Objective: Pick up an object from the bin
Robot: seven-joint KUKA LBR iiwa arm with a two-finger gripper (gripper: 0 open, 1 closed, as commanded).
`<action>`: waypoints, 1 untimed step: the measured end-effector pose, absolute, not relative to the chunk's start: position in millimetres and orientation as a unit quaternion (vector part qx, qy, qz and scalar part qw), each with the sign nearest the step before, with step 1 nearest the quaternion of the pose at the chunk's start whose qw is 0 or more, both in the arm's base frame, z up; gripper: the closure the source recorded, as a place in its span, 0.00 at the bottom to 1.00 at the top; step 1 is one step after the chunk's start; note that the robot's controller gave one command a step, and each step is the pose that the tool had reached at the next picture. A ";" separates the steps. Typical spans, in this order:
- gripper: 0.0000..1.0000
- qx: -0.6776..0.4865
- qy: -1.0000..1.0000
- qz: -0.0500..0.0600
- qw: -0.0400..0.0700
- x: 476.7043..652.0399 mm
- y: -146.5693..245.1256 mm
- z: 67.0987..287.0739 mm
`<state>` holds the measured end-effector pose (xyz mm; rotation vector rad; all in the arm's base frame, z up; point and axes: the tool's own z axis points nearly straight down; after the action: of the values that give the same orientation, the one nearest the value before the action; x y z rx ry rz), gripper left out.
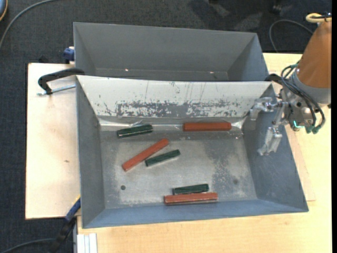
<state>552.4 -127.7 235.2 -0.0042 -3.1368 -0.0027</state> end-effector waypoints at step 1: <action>0.00 -0.025 -1.000 -0.002 0.004 503.9 -75.9 136.4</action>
Offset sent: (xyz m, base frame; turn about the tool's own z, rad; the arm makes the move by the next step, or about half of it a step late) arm -0.0465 0.0486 -0.0951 0.0494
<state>503.9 -75.9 136.4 -0.0778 -3.1321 -0.0064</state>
